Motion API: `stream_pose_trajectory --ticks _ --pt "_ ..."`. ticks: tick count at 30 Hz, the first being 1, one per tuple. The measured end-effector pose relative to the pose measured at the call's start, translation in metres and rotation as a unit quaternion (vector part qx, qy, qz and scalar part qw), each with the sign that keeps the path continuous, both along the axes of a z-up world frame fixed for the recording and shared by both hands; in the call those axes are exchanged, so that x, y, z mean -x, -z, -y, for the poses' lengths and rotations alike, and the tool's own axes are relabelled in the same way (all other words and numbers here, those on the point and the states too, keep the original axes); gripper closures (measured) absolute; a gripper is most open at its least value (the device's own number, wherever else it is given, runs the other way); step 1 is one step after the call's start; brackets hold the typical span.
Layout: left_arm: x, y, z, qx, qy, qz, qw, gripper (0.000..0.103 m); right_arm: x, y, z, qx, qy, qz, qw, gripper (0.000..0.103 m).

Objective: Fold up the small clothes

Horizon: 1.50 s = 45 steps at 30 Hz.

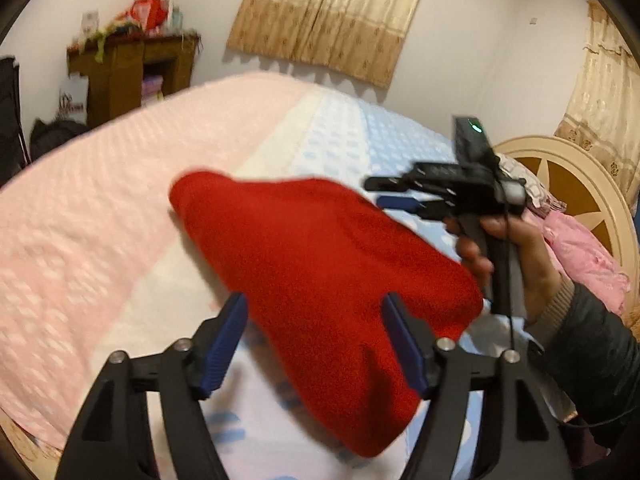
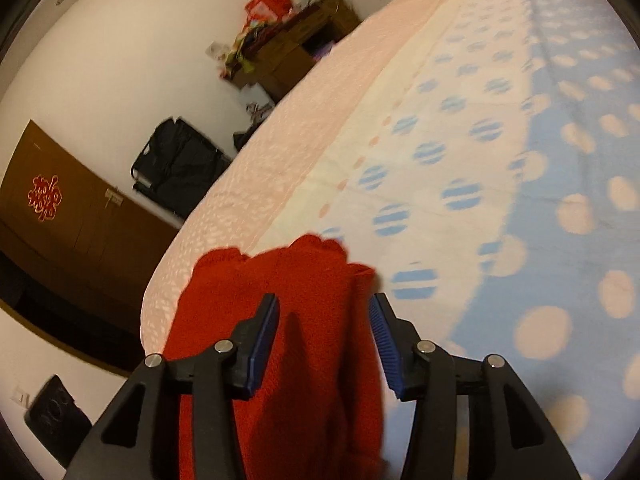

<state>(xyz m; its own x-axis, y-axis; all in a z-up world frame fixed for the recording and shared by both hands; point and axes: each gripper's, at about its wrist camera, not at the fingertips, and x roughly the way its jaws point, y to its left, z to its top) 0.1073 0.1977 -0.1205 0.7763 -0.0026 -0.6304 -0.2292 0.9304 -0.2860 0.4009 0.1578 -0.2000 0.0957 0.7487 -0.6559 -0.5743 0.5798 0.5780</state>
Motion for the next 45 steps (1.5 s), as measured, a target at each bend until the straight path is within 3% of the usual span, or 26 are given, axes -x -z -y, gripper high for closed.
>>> stream_pose_trajectory --ticks 4,7,10,13,17,23,24,26,27,31,37,45 --pt "-0.016 -0.001 -0.008 -0.017 -0.012 0.004 0.9998 0.025 0.024 -0.028 0.017 -0.049 -0.005 0.012 0.999 0.049" --pt "-0.027 0.007 -0.018 -0.028 -0.038 -0.006 0.9989 0.025 0.052 -0.038 0.020 -0.097 -0.049 -0.003 0.994 0.045" --pt "-0.037 0.026 -0.027 -0.017 -0.044 -0.035 0.9983 0.025 0.068 -0.021 0.016 -0.100 -0.081 -0.051 0.990 0.043" --pt "-0.033 0.047 -0.028 0.003 -0.045 -0.057 0.9973 0.023 0.067 0.011 0.019 -0.069 -0.057 -0.080 0.993 0.043" --pt "-0.025 0.054 -0.026 0.006 -0.047 -0.055 0.9974 0.017 0.061 0.022 0.031 -0.094 -0.036 -0.105 0.989 0.043" --pt "-0.016 0.035 -0.017 -0.001 -0.054 -0.050 0.9973 0.017 0.084 -0.004 0.038 -0.044 -0.022 -0.031 0.998 0.042" --pt "-0.009 0.028 -0.013 -0.008 -0.056 -0.044 0.9974 0.017 0.089 -0.011 0.041 -0.037 -0.013 -0.015 0.999 0.040" --pt "0.000 0.017 -0.007 -0.019 -0.053 -0.031 0.9979 0.016 0.105 -0.028 0.053 -0.022 0.013 0.027 0.999 0.026" --pt "0.004 0.012 -0.005 -0.024 -0.050 -0.024 0.9982 0.013 0.114 -0.038 0.059 -0.010 0.028 0.054 0.998 0.025" --pt "0.024 -0.016 0.011 -0.054 -0.043 0.018 0.9975 0.003 0.155 -0.073 0.076 0.025 0.060 0.158 0.985 0.025" --pt "0.030 -0.043 0.024 -0.058 -0.033 0.055 0.9962 0.000 0.205 -0.109 0.097 0.059 0.094 0.253 0.961 0.025" --pt "0.035 -0.058 0.036 -0.066 -0.018 0.082 0.9943 0.000 0.237 -0.139 0.114 0.062 0.107 0.305 0.944 0.025"
